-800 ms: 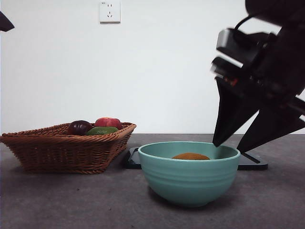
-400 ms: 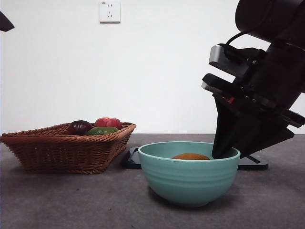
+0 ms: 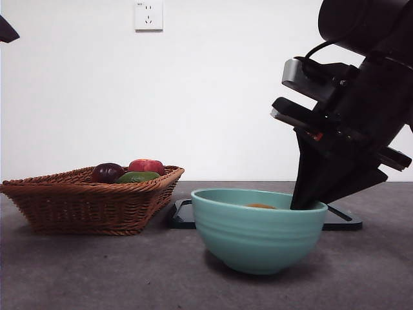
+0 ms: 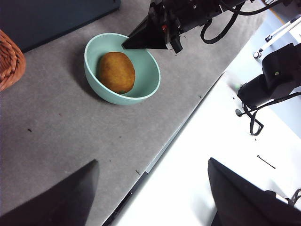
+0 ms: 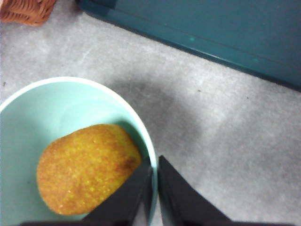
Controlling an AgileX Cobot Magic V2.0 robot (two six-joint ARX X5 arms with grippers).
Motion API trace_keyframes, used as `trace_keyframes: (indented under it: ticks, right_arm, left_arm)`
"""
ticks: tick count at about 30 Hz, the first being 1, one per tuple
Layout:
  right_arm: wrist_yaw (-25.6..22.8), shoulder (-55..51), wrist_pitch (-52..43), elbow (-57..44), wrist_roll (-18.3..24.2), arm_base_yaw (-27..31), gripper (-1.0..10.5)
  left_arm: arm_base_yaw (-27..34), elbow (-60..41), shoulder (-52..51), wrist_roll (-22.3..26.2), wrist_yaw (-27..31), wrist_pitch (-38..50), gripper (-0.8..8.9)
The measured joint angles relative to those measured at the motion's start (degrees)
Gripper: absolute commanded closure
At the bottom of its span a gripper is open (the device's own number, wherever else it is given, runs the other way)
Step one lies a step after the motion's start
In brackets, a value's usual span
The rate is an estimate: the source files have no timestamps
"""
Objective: Pick up the wifruite, put it on the bowl, pick up the plate, put it on desk
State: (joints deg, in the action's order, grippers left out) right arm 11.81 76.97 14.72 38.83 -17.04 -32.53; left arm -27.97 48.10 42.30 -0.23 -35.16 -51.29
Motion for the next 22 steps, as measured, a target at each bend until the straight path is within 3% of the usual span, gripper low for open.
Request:
trace_keyframes:
  ticks: [12,22]
  right_arm:
    - [-2.93,0.46,1.95,12.57,0.09,2.19,9.4]
    - [-3.23,12.57,4.24,25.70,2.10,8.44,9.4]
  left_arm:
    - [0.00,0.00,0.00,0.37,0.00,0.00,4.40]
    - [0.00,0.00,0.00,0.37,0.00,-0.09,4.40]
